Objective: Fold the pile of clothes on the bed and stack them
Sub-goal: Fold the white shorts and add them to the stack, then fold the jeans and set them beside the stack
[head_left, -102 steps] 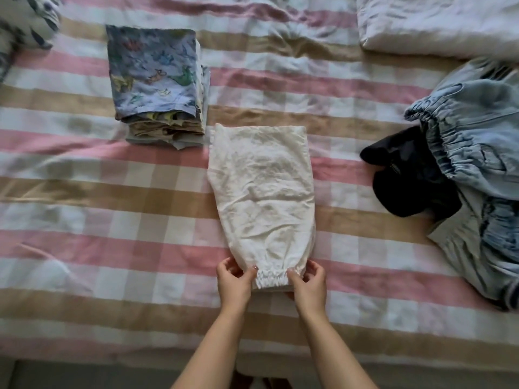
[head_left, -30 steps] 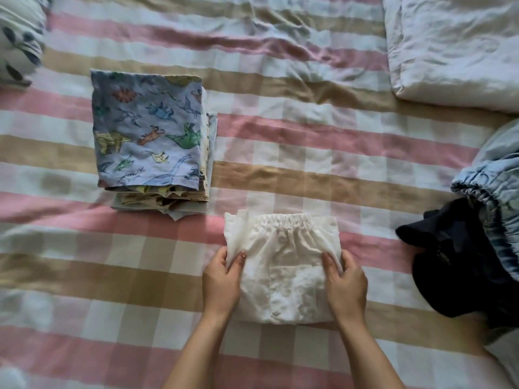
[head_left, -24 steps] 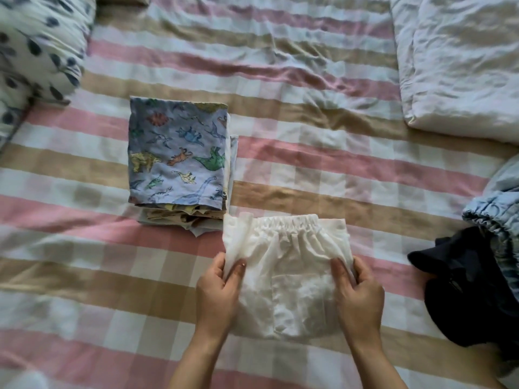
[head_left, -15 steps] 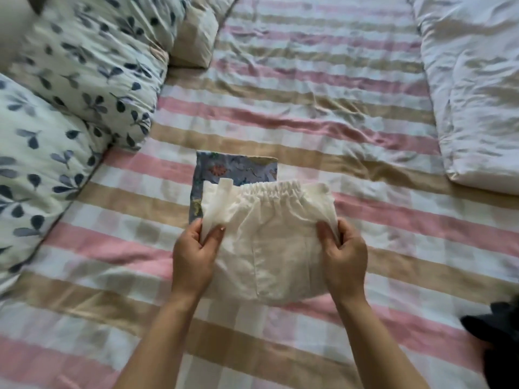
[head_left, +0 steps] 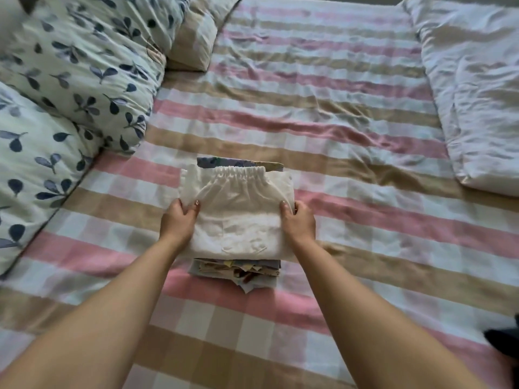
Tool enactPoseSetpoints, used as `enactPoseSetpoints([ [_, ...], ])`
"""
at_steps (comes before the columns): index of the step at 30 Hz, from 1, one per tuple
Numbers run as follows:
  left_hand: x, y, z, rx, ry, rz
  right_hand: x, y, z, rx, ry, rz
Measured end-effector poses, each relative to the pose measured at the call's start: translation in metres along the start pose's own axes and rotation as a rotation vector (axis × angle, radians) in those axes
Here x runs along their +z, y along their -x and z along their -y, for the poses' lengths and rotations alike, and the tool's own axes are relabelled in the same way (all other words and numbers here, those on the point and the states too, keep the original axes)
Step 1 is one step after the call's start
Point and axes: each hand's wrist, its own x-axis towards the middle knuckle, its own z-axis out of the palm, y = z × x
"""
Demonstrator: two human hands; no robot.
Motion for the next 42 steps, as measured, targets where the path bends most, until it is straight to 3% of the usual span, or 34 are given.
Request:
enactPoseSetpoints([
  [3, 0.002, 0.021, -0.016, 0.172, -0.266, -0.213, -0.017, 0.013, -0.004, -0.038, 0.067, 0.041],
  [5, 0.006, 0.048, -0.033, 0.369, -0.263, -0.293, -0.035, 0.030, -0.009, -0.066, 0.099, 0.032],
  [7, 0.015, 0.078, -0.050, 0.494, -0.209, -0.215, -0.059, 0.053, -0.014, -0.097, 0.113, 0.016],
  [10, 0.032, 0.127, -0.071, 0.557, -0.105, 0.051, -0.097, 0.095, -0.026, -0.161, 0.178, 0.060],
  [14, 0.069, 0.195, -0.081, 0.625, -0.232, 0.312, -0.144, 0.144, -0.058, -0.148, 0.461, 0.085],
  [19, 0.118, 0.260, -0.088, 0.725, -0.404, 0.464, -0.210, 0.181, -0.105, -0.073, 0.552, 0.018],
  [27, 0.216, 0.372, -0.165, 0.871, -0.376, 0.569, -0.360, 0.216, -0.173, 0.035, 0.548, -0.164],
  [33, 0.311, 0.453, -0.229, 0.820, -0.266, 0.658, -0.467, 0.213, -0.227, 0.020, 0.516, -0.246],
  [37, 0.371, 0.481, -0.244, 0.606, -0.110, 0.723, -0.505, 0.197, -0.266, 0.000, 0.600, -0.267],
  [42, 0.416, 0.487, -0.237, 0.285, -0.021, 0.627, -0.514, 0.180, -0.293, -0.009, 0.729, -0.235],
])
